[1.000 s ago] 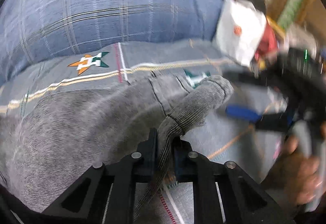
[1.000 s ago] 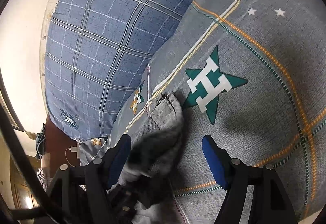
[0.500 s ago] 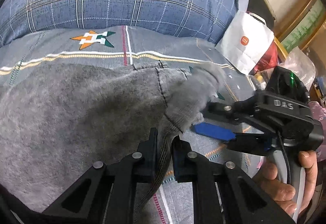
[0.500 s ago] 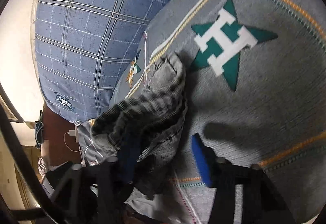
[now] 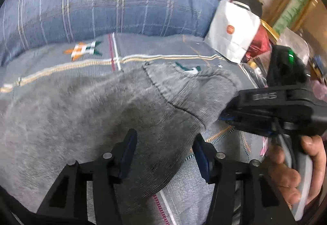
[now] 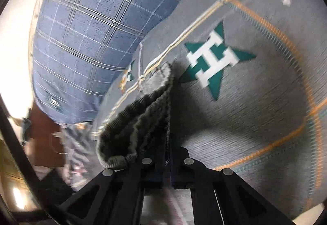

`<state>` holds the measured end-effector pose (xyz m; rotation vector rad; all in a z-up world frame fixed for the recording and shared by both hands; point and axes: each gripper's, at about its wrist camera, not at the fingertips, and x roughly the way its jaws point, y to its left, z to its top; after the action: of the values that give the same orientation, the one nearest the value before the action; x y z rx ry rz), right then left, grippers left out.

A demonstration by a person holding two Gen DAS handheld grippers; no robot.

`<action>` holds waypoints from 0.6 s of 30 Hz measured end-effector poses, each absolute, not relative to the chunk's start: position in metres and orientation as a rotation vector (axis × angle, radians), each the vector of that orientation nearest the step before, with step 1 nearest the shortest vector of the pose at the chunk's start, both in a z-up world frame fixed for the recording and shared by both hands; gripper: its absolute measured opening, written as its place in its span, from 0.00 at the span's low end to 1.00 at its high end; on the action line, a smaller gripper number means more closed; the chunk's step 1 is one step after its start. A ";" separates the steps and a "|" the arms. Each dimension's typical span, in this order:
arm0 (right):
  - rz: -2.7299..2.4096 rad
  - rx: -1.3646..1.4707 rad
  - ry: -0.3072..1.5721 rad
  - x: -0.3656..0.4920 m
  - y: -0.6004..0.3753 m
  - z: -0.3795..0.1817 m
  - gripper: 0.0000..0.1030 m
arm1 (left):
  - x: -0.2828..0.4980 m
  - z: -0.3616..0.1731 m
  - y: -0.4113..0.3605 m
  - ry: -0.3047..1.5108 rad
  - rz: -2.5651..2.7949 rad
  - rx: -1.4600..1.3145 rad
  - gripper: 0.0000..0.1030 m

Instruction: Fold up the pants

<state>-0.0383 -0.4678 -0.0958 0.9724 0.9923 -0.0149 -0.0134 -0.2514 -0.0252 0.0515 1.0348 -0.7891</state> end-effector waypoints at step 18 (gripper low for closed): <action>-0.071 1.126 0.912 -0.061 -0.506 -0.103 0.67 | -0.061 -0.048 -0.292 0.925 -0.788 0.452 0.54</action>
<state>-0.0611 -0.5057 -0.1026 1.1259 0.9115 -0.0714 -0.0610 -0.2918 -0.0483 0.4518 0.9253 -0.7876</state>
